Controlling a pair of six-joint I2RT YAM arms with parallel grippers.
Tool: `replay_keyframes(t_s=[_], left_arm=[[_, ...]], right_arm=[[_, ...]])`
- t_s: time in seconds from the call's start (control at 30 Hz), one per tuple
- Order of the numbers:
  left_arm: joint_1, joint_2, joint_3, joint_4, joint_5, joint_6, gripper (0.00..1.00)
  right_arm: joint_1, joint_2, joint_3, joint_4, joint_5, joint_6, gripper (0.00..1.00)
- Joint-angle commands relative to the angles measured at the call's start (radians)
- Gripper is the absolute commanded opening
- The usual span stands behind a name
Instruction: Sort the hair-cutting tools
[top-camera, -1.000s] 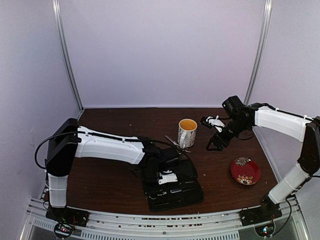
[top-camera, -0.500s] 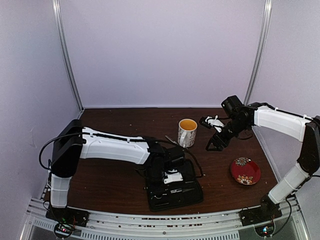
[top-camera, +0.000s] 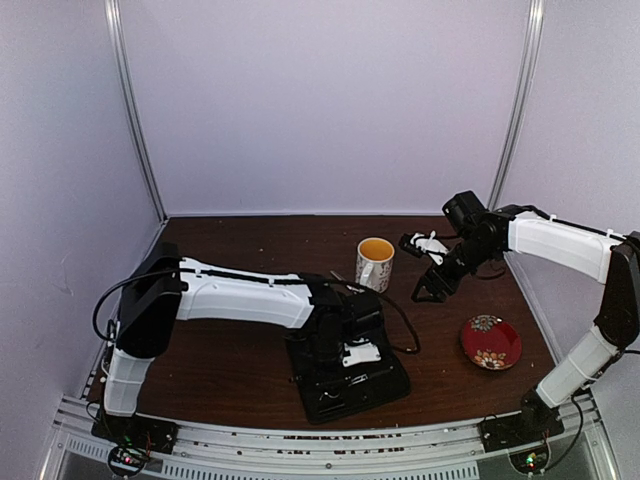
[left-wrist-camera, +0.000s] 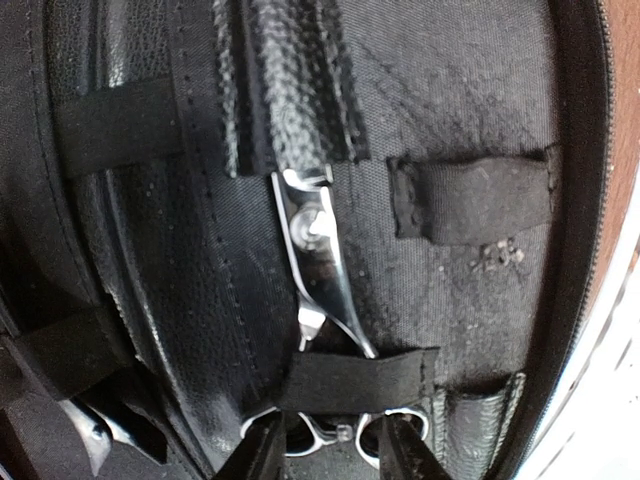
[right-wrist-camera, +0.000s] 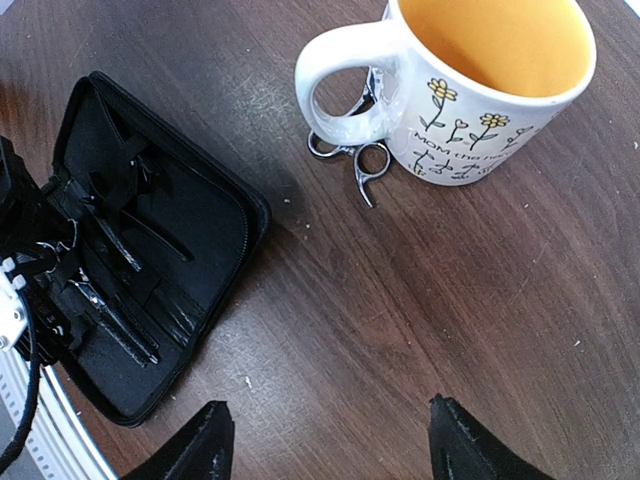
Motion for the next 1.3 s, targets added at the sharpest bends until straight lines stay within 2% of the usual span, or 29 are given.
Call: replay_keyframes(t_s=[0.0, 0.27, 0.47, 0.67, 1.13, 1.27], left_arm=[[-0.002, 0.034, 0.014, 0.140, -0.003, 0.007, 0.32], [0.004, -0.074, -0.048, 0.125, -0.042, 0.004, 0.36], [0.015, -0.155, -0.108, 0.076, -0.124, 0.007, 0.36], [0.086, -0.253, -0.172, 0.112, -0.111, -0.036, 0.37], [0.284, -0.287, -0.324, 0.174, -0.110, -0.362, 0.38], [0.315, -0.290, -0.369, 0.214, -0.058, -0.397, 0.36]], right_arm=[[0.006, 0.005, 0.024, -0.012, 0.008, -0.009, 0.68], [0.010, 0.010, 0.027, -0.015, 0.007, -0.009, 0.68], [0.015, 0.007, 0.027, -0.015, 0.008, -0.011, 0.69], [0.020, 0.006, 0.029, -0.020, 0.012, -0.012, 0.69], [0.022, 0.002, 0.028, -0.023, 0.022, -0.023, 0.69], [0.022, 0.004, 0.026, -0.023, 0.021, -0.025, 0.69]])
